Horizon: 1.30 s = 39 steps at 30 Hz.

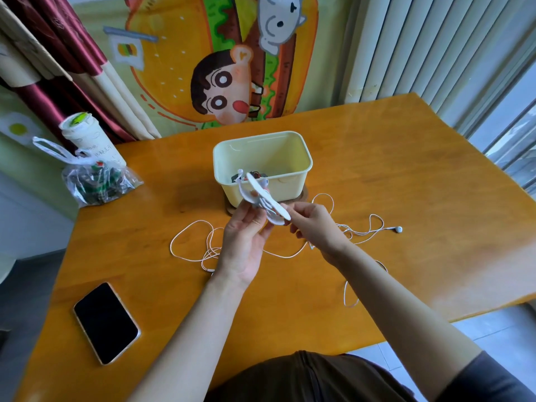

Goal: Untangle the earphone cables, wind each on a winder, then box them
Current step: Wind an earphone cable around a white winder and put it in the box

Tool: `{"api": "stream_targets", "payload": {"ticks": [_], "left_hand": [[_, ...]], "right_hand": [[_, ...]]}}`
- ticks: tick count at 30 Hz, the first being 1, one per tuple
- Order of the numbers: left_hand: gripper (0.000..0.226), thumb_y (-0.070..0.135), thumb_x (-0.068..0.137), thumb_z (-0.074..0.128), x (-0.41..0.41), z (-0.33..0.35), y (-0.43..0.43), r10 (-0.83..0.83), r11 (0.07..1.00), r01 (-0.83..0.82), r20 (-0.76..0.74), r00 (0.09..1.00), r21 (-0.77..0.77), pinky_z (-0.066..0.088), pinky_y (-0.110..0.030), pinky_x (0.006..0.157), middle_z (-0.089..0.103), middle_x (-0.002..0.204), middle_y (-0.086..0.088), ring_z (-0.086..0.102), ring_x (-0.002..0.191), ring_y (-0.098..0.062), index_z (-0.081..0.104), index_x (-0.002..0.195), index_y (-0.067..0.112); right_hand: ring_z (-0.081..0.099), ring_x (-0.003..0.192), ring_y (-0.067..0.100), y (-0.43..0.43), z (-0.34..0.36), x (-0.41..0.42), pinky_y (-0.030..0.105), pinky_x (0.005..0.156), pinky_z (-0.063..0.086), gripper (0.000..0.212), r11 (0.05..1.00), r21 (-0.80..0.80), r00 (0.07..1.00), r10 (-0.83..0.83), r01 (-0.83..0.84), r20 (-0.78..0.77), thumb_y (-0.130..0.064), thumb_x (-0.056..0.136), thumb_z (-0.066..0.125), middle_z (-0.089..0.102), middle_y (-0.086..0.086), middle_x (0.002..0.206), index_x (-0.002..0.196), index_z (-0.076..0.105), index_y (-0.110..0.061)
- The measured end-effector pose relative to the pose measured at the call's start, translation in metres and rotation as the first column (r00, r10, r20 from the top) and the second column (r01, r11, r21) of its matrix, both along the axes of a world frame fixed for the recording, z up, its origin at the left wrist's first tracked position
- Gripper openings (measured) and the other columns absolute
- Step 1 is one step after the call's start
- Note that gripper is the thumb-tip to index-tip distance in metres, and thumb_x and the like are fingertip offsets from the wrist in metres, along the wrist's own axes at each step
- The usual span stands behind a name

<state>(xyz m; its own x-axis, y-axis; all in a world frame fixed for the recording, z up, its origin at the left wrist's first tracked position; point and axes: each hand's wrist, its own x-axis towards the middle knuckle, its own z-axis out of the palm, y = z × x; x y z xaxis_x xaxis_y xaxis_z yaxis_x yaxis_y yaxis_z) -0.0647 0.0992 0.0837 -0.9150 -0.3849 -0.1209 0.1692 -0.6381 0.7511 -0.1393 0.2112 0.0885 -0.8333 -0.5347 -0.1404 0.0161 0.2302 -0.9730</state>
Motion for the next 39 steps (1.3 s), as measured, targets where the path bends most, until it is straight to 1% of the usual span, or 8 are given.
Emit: {"api": "stream_targets", "payload": {"ticks": [5,10,15,20,23,28,31,39], "left_hand": [[0.034,0.010,0.085,0.054,-0.004,-0.007,-0.005,0.111,0.993,-0.114,0.107,0.988,0.019,0.054,-0.026,0.080,0.060,0.125,-0.002,0.058,0.112,-0.016,0.060,0.117,0.020],[0.032,-0.001,0.090,0.057,-0.008,-0.011,-0.006,0.287,0.953,-0.254,0.218,0.933,-0.168,0.051,-0.024,0.083,0.070,0.104,0.005,0.064,0.098,-0.009,0.064,0.113,0.020],[0.037,0.003,0.085,0.067,0.001,-0.028,-0.012,0.364,0.590,-0.077,0.180,0.914,-0.804,0.053,-0.022,0.085,0.072,0.103,0.000,0.066,0.096,-0.009,0.066,0.120,0.015],[0.036,0.003,0.086,0.065,0.004,-0.034,-0.024,0.362,0.391,0.011,0.165,0.918,-0.920,0.053,-0.033,0.086,0.069,0.106,-0.007,0.064,0.099,-0.020,0.066,0.120,0.014],[0.034,0.004,0.086,0.066,0.007,-0.031,-0.025,0.312,0.360,0.042,0.163,0.936,-0.932,0.050,-0.023,0.085,0.067,0.104,-0.002,0.062,0.099,-0.017,0.066,0.119,0.015],[0.038,0.001,0.083,0.067,0.013,-0.019,-0.014,0.076,0.382,0.095,0.133,0.988,-0.919,0.044,-0.011,0.087,0.060,0.098,0.019,0.059,0.098,0.002,0.066,0.107,0.030],[0.038,-0.003,0.081,0.068,0.014,-0.013,-0.009,0.008,0.382,0.061,0.069,0.998,-0.922,0.043,-0.010,0.089,0.061,0.101,0.018,0.059,0.100,0.004,0.068,0.105,0.028],[0.036,-0.003,0.079,0.067,0.008,0.002,0.002,0.008,0.762,-0.030,-0.037,0.999,-0.647,0.051,-0.022,0.086,0.073,0.099,0.010,0.067,0.097,-0.011,0.067,0.107,0.020]], "right_hand": [[0.045,0.047,0.001,-0.003,-0.009,0.007,0.017,0.050,0.038,0.027,0.995,0.094,0.994,-0.016,0.026,-0.105,-0.021,0.093,0.056,0.057,-0.006,0.059,0.067,0.062,-0.014],[0.051,0.050,-0.002,-0.002,-0.011,0.015,0.010,0.051,0.039,0.016,0.985,0.172,0.966,0.013,0.033,-0.260,-0.024,0.093,0.057,0.058,-0.014,0.063,0.081,0.067,-0.020],[0.061,0.067,0.015,0.003,-0.002,0.014,0.027,0.064,0.048,0.018,0.957,0.288,0.924,0.128,-0.020,-0.360,-0.024,0.092,0.058,0.065,-0.003,0.071,0.089,0.071,-0.012],[0.055,0.055,0.005,0.009,0.011,0.010,0.018,0.056,0.044,0.017,0.952,0.291,0.941,0.182,-0.096,-0.284,-0.022,0.094,0.054,0.059,-0.005,0.065,0.086,0.066,-0.013],[0.049,0.048,0.002,0.015,0.021,-0.002,0.015,0.051,0.039,0.019,0.965,0.259,0.944,0.129,-0.048,-0.304,-0.024,0.093,0.057,0.053,-0.010,0.055,0.075,0.062,-0.021],[0.045,0.048,-0.001,0.019,0.026,-0.019,0.014,0.050,0.033,0.024,0.967,0.255,0.930,0.097,-0.005,-0.354,-0.024,0.091,0.060,0.052,-0.024,0.047,0.067,0.060,-0.025],[0.044,0.045,0.000,0.020,0.017,-0.022,0.013,0.049,0.033,0.022,0.974,0.226,0.939,0.061,0.018,-0.338,-0.024,0.091,0.060,0.050,-0.012,0.047,0.069,0.062,-0.021],[0.049,0.050,-0.002,0.013,0.012,-0.013,0.013,0.051,0.040,0.024,1.000,0.005,0.997,-0.001,0.001,-0.079,-0.021,0.095,0.054,0.057,-0.002,0.061,0.079,0.067,-0.009]]}}
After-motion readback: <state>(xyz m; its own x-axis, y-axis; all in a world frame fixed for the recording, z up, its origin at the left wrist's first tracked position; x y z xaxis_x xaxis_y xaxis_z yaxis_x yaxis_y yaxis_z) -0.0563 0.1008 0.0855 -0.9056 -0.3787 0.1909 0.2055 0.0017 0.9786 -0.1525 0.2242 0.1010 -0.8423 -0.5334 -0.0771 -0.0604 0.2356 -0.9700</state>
